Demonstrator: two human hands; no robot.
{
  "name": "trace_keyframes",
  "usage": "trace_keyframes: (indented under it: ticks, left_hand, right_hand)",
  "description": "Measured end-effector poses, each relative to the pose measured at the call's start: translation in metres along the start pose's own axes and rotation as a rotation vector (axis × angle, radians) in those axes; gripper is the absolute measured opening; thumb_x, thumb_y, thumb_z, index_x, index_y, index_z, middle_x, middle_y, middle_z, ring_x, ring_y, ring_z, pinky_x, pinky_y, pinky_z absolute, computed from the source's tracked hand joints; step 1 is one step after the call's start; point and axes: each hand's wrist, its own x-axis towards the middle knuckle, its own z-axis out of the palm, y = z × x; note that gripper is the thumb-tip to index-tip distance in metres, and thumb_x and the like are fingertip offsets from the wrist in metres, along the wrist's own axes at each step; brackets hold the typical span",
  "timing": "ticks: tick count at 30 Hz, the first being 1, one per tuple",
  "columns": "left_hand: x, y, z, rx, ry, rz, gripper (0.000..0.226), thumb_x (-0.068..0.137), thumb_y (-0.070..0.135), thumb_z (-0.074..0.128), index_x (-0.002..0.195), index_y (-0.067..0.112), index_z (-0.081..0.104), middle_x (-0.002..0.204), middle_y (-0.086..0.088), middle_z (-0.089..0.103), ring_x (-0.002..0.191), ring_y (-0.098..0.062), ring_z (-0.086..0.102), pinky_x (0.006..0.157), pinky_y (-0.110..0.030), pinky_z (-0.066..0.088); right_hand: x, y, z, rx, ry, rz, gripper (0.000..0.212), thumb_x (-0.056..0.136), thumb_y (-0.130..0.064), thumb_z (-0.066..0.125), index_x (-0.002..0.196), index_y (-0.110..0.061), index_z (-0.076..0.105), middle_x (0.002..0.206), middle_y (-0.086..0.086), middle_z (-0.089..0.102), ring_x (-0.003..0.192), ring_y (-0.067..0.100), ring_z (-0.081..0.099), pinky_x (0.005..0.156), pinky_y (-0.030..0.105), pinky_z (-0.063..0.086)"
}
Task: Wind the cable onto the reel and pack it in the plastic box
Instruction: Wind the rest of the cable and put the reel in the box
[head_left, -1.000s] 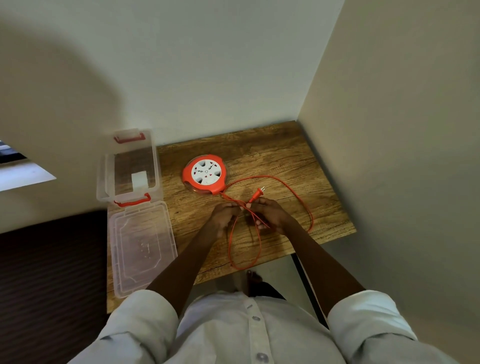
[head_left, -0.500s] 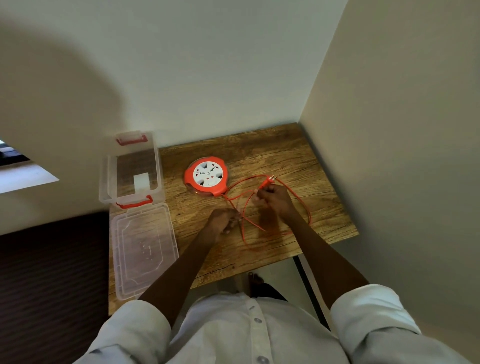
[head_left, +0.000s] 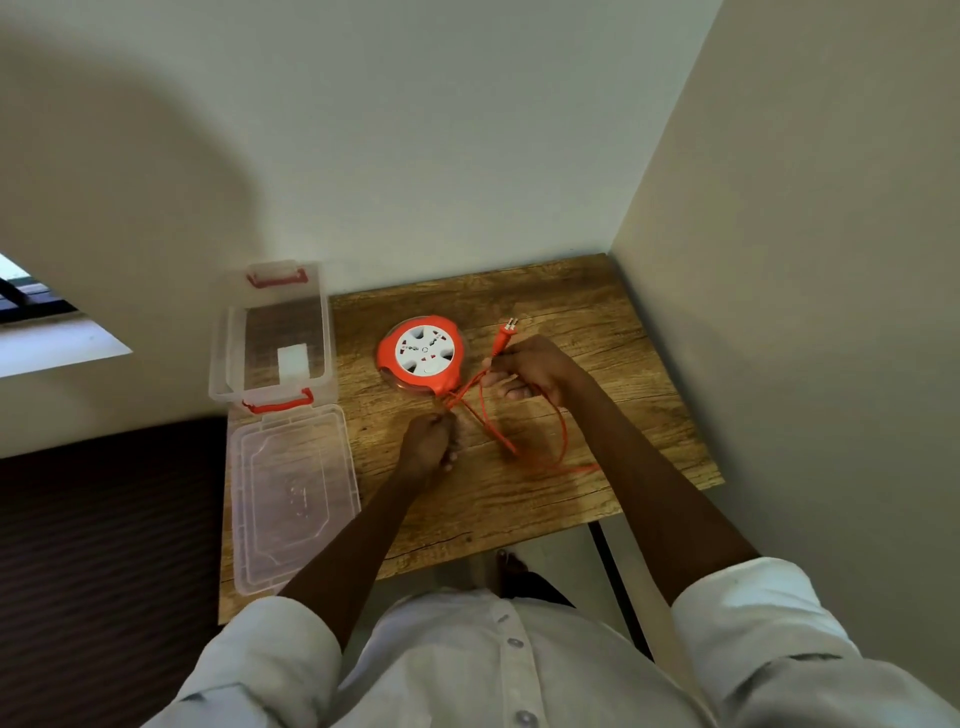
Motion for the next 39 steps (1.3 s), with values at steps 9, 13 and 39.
trace_keyframes:
  ticks: [9, 13, 39]
  left_hand:
    - [0.008, 0.005, -0.037, -0.392, -0.23, -0.161, 0.054, 0.101, 0.045, 0.034, 0.121, 0.007, 0.067, 0.11, -0.012, 0.072, 0.096, -0.026, 0.064, 0.085, -0.038, 0.047]
    - [0.005, 0.001, -0.031, -0.201, -0.179, -0.174, 0.038, 0.095, 0.051, 0.058, 0.1, 0.017, 0.074, 0.091, -0.004, 0.077, 0.079, -0.021, 0.067, 0.071, -0.03, 0.048]
    - [0.001, -0.009, -0.06, -0.384, -0.201, -0.298, 0.024, 0.091, 0.025, 0.051, 0.07, 0.015, 0.058, 0.058, 0.006, 0.055, 0.045, -0.007, 0.045, 0.047, -0.022, 0.034]
  right_hand:
    - [-0.008, 0.049, 0.041, 0.417, -0.041, 0.156, 0.014, 0.102, -0.017, 0.057, 0.103, -0.009, 0.068, 0.087, 0.005, 0.079, 0.075, 0.015, 0.076, 0.063, 0.024, 0.06]
    - [-0.017, 0.072, 0.057, 0.303, -0.066, 0.187, 0.022, 0.098, -0.026, 0.064, 0.109, -0.009, 0.071, 0.096, 0.007, 0.079, 0.081, 0.019, 0.074, 0.068, 0.028, 0.06]
    - [-0.031, 0.094, 0.029, -0.841, -0.048, -0.168, 0.036, 0.09, -0.06, 0.062, 0.097, -0.026, 0.07, 0.094, -0.009, 0.067, 0.088, 0.012, 0.062, 0.07, 0.026, 0.042]
